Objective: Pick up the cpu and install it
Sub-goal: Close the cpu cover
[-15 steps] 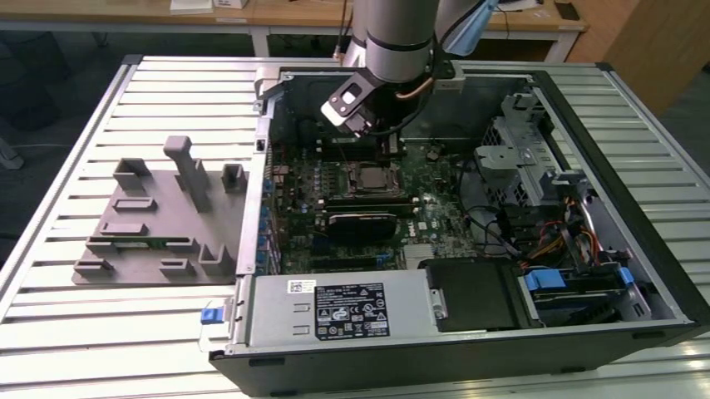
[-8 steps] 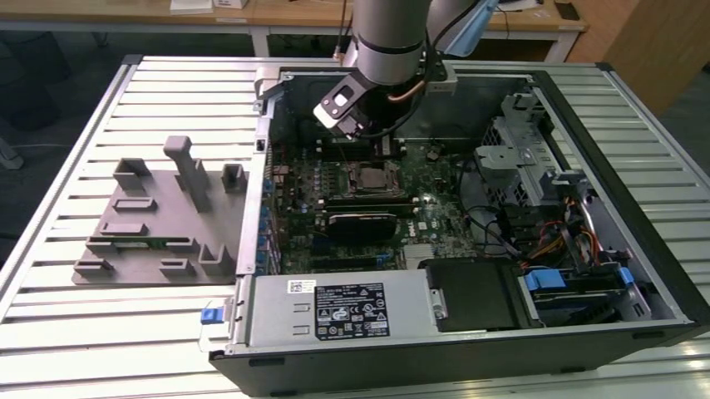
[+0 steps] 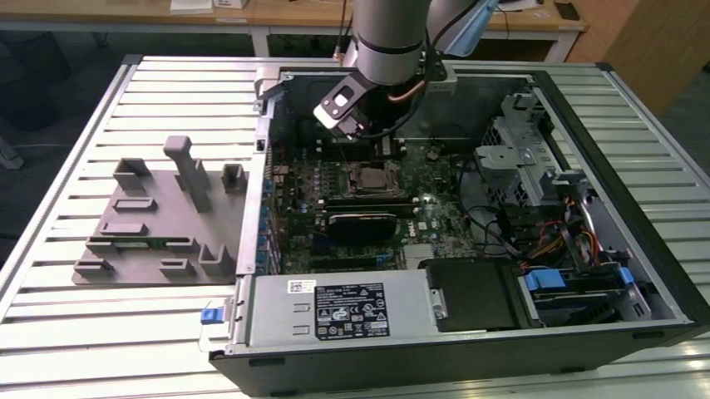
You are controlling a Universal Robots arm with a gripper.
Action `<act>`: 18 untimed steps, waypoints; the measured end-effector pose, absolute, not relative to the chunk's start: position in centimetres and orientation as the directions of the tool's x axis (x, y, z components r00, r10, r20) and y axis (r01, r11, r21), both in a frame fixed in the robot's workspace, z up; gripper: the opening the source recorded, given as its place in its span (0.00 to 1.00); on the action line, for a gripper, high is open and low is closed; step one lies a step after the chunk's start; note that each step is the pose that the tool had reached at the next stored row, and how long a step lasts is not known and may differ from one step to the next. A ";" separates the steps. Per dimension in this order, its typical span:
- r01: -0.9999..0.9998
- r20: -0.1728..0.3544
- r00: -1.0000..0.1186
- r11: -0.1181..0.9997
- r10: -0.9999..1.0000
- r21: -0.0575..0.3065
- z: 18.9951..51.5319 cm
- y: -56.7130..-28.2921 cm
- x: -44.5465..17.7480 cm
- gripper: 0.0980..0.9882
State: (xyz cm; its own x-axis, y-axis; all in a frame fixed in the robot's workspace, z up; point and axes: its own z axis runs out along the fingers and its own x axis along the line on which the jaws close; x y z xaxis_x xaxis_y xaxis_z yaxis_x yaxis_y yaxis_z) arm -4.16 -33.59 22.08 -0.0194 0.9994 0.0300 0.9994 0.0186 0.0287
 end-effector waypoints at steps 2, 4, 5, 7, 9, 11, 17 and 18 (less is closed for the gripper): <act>0.999 0.030 -0.035 0.035 0.999 0.029 22.1 -33.6 -4.2 0.01; 0.998 0.030 -0.052 0.051 0.998 0.029 22.1 -33.6 -4.2 0.01; 0.998 0.030 -0.061 0.060 0.998 0.029 22.1 -33.6 -4.2 0.01; 0.996 0.030 -0.081 0.080 0.996 0.029 22.1 -33.6 -4.2 0.01; 0.994 0.030 -0.102 0.102 0.994 0.029 22.1 -33.6 -4.2 0.01; 0.992 0.030 -0.125 0.124 0.992 0.029 22.1 -33.6 -4.2 0.01; 0.981 0.030 -0.193 0.192 0.981 0.029 22.1 -33.6 -4.2 0.01; 0.979 0.030 -0.205 0.204 0.978 0.029 22.1 -33.6 -4.2 0.01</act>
